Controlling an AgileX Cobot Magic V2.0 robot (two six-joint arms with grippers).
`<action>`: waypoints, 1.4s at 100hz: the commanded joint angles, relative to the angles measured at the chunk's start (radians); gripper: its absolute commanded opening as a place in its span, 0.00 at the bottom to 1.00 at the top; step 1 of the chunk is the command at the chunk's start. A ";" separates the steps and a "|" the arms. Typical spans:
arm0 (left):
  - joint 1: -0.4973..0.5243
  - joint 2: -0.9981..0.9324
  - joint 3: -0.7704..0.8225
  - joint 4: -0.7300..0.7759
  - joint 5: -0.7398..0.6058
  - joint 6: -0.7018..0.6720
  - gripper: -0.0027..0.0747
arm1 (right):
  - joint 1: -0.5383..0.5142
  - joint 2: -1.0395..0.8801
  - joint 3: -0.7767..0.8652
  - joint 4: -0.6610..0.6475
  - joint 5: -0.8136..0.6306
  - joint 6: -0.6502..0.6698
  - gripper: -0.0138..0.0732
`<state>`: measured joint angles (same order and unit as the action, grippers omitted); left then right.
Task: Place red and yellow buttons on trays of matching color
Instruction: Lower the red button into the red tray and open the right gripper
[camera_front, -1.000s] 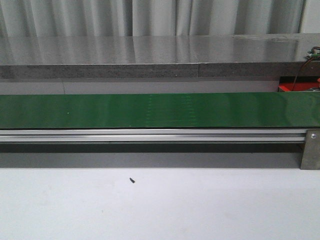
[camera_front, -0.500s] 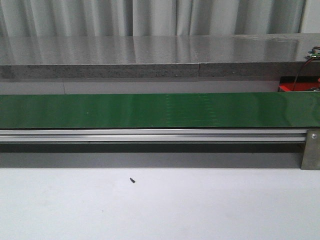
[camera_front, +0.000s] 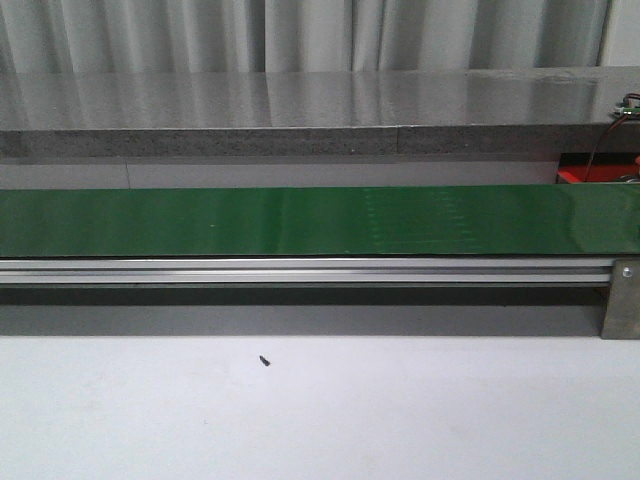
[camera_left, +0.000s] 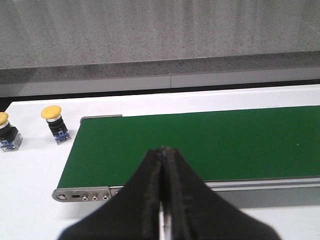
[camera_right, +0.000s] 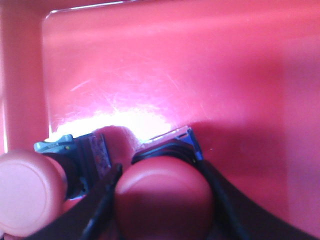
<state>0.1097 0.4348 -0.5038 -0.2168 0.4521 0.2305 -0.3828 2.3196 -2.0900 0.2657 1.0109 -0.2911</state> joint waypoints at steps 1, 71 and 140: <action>-0.005 0.006 -0.027 -0.008 -0.076 -0.004 0.01 | -0.001 -0.071 -0.036 0.021 -0.032 -0.002 0.61; -0.005 0.006 -0.027 -0.008 -0.076 -0.004 0.01 | 0.056 -0.361 -0.035 0.015 -0.042 -0.032 0.76; -0.005 0.006 -0.027 -0.008 -0.076 -0.004 0.01 | 0.378 -0.990 0.610 -0.020 -0.251 -0.048 0.76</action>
<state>0.1097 0.4348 -0.5038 -0.2168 0.4521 0.2305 -0.0099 1.4652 -1.5690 0.2479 0.8718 -0.3294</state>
